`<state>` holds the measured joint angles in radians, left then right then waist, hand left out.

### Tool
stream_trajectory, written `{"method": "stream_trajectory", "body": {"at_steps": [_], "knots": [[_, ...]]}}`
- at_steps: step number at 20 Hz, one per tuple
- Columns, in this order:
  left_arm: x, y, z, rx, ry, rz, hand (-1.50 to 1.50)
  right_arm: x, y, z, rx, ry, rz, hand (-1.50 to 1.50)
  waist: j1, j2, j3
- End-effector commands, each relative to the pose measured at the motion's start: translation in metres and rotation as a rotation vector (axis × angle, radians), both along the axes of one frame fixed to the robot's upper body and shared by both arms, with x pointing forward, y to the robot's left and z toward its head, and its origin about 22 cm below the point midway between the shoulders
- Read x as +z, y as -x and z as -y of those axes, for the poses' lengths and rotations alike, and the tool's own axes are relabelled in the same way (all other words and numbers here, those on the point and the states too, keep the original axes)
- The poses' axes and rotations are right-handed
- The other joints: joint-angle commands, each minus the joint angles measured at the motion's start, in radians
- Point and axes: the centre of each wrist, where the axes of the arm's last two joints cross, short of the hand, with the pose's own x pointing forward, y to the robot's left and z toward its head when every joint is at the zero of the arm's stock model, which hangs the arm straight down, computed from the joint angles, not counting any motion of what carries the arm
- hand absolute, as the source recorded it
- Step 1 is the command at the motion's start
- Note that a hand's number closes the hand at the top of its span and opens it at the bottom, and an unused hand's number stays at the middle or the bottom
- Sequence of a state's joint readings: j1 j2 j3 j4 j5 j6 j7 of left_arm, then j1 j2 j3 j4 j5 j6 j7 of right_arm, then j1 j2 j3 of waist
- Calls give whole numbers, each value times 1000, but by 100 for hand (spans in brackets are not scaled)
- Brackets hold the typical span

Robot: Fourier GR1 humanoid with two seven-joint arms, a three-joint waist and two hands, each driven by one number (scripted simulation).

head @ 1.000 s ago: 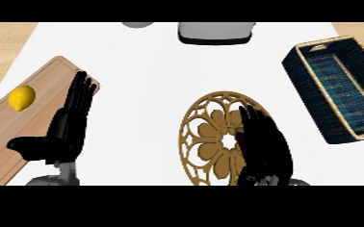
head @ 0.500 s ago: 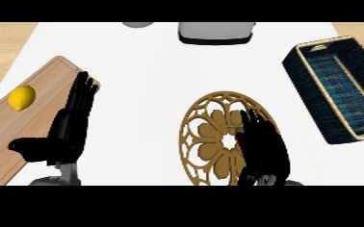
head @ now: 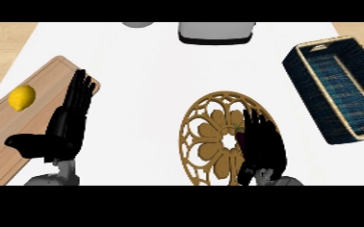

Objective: Pick the eggplant from the placemat and place it in the basket

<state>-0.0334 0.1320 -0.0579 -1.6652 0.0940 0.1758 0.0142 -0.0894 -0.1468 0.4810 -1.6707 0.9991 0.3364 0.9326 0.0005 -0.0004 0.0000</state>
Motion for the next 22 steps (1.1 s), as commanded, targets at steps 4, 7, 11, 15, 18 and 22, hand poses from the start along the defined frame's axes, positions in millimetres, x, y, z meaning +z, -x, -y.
{"method": "stream_trajectory", "body": {"at_steps": [4,7,11,15,18,22], "knots": [[-4,-2,-13,5,5,-6,0,-14,-5,4,25,17,-80,150,0,1,0],[-5,8,4,-3,2,0,0,-15,-7,-11,126,75,-111,150,4,0,0],[-1,5,0,4,4,0,0,-27,18,-9,133,92,-80,150,-1,0,0],[-7,5,-12,-22,-6,13,0,-21,-39,-21,-14,85,-46,150,15,5,0],[3,3,2,-25,-9,38,0,-1,-76,40,-448,26,27,150,34,30,2],[8,0,11,-59,6,49,0,20,-105,68,-723,-28,97,150,57,50,4]]}}
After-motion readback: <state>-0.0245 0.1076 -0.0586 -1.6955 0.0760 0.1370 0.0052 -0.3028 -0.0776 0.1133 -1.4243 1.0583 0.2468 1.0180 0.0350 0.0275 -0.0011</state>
